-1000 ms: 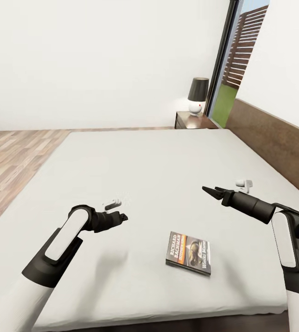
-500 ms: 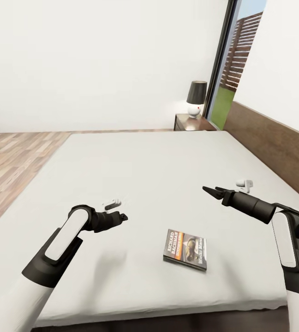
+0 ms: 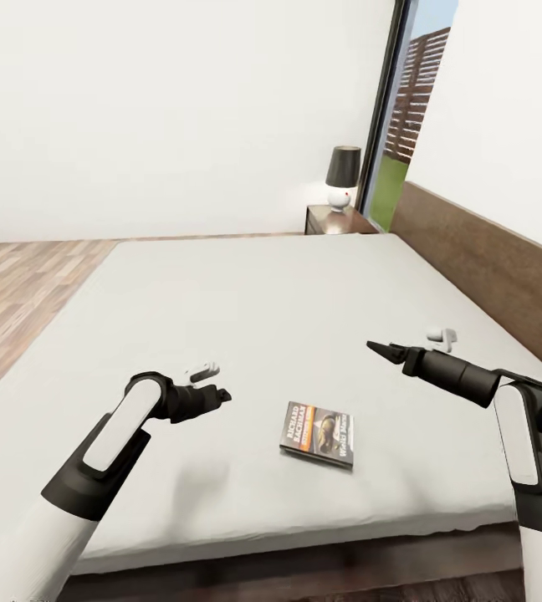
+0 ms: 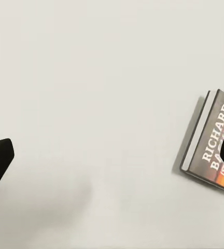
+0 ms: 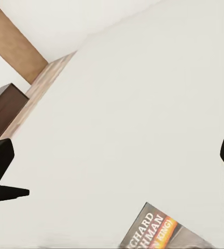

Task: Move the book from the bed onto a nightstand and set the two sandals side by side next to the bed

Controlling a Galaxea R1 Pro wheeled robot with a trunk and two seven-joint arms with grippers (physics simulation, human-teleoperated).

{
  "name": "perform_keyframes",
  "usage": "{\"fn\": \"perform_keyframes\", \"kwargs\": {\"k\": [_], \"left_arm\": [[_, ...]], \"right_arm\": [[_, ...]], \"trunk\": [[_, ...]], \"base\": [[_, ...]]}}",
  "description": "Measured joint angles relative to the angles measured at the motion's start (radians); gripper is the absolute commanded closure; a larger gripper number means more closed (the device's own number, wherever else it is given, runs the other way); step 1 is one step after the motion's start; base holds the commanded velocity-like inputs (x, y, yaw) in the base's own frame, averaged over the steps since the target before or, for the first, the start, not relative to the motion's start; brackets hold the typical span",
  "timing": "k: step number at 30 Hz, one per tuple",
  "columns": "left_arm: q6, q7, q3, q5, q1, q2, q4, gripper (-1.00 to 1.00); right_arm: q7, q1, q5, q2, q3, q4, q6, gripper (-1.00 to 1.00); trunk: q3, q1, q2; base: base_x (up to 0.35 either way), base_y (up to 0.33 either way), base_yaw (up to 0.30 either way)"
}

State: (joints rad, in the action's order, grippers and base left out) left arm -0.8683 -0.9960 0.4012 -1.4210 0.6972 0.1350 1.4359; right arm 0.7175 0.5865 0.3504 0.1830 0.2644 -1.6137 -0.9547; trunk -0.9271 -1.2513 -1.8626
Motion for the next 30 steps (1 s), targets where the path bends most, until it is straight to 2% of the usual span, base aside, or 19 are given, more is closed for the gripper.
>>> {"fn": "perform_keyframes", "kwargs": {"k": [4,5,9,14,15,16,17,23,25,30], "left_arm": [[0.0,0.004,0.001,0.0,0.007,-0.001,-0.049,-1.0],[-0.001,0.016,0.0,0.002,0.03,-0.001,-0.111,-1.0],[-0.001,0.029,-0.001,0.002,0.062,-0.001,-0.159,-1.0],[-0.001,0.079,0.004,0.011,0.153,-0.008,-0.274,-1.0],[-0.001,0.091,0.004,0.019,0.172,-0.01,-0.296,-1.0],[-0.001,0.113,0.005,0.047,0.208,-0.014,-0.339,-1.0],[-0.001,0.114,0.005,0.048,0.209,-0.015,-0.34,-1.0],[-0.001,0.192,0.003,0.149,0.276,-0.039,-0.458,-1.0],[0.0,0.22,0.001,0.169,0.286,-0.044,-0.485,-1.0],[0.007,0.262,0.001,0.191,0.297,-0.048,-0.534,-1.0]], "right_arm": [[-0.001,0.0,0.002,0.0,-0.001,0.0,-0.025,-1.0],[-0.003,0.0,0.0,-0.001,-0.002,0.0,-0.032,-1.0],[-0.004,0.0,-0.002,-0.002,-0.004,0.0,-0.033,-1.0],[-0.005,0.001,-0.004,-0.005,-0.004,0.0,-0.031,-1.0],[-0.004,0.001,-0.004,-0.005,-0.003,0.0,-0.03,-1.0],[-0.004,0.001,-0.005,-0.006,-0.002,0.0,-0.03,-1.0],[-0.004,0.001,-0.005,-0.006,-0.002,0.0,-0.03,-1.0],[-0.004,0.001,-0.005,-0.006,0.0,0.0,-0.029,-1.0],[-0.004,0.001,-0.005,-0.006,0.0,0.0,-0.028,-1.0],[-0.003,0.002,-0.005,-0.006,0.001,0.0,-0.027,-1.0]], "trunk": [[0.0,0.0,0.0],[0.0,0.0,0.0],[0.0,0.0,0.0],[0.0,0.0,0.0],[0.0,0.0,0.0],[0.0,0.0,0.0],[0.0,0.0,0.0],[0.001,0.0,0.0],[0.002,0.0,0.0],[0.004,0.0,0.0]], "base": [[-0.005,-0.002,-0.238],[-0.002,-0.001,-0.25],[-0.002,-0.001,-0.254],[-0.001,0.0,-0.258],[0.0,0.0,-0.26],[0.0,0.0,-0.26],[0.0,0.0,-0.26],[0.0,0.0,-0.26],[0.0,0.0,-0.261],[0.0,0.0,-0.224]]}}
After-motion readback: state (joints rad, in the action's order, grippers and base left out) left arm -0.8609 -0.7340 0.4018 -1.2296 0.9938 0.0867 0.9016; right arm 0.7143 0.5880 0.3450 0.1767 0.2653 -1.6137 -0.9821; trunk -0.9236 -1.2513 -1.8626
